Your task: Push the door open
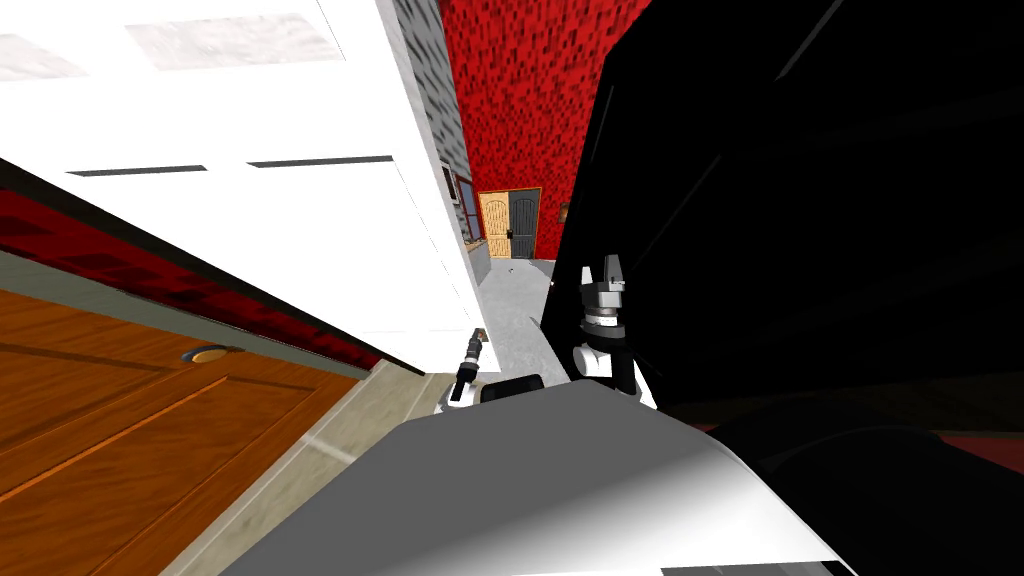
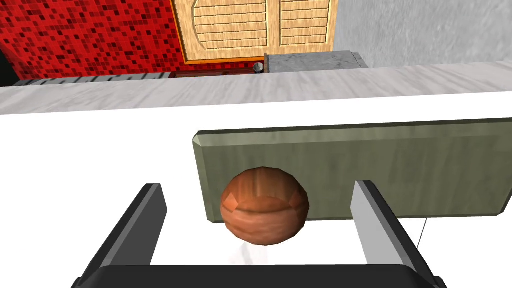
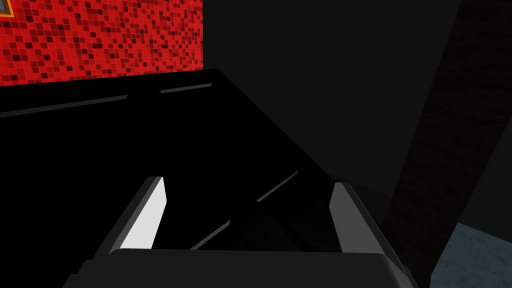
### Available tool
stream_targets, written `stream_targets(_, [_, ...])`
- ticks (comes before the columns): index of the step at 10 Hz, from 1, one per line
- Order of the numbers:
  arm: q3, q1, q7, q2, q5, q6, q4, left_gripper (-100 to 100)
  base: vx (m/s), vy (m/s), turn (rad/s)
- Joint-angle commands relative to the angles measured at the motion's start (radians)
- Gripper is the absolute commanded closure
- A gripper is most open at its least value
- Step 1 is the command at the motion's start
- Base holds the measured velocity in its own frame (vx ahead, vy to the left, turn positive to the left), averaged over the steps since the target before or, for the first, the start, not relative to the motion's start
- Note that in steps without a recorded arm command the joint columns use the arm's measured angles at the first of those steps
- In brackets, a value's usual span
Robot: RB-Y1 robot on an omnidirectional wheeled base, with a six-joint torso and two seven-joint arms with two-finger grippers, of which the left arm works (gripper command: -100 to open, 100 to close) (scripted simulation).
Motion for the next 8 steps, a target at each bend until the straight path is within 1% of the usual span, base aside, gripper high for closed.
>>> stream_targets(1, [0.0, 0.0, 0.0, 0.0, 0.0, 0.0, 0.0, -100, 0.072, -0.021, 0.018])
stream_targets(2, [0.0, 0.0, 0.0, 0.0, 0.0, 0.0, 0.0, 100, -0.015, 0.001, -0.011])
stream_targets(7, [0.0, 0.0, 0.0, 0.0, 0.0, 0.0, 0.0, 100, -0.012, 0.004, -0.004])
stream_targets(8, [0.001, -0.003, -0.011, 0.006, 0.012, 0.001, 0.007, 100, 0.116, 0.003, 0.057])
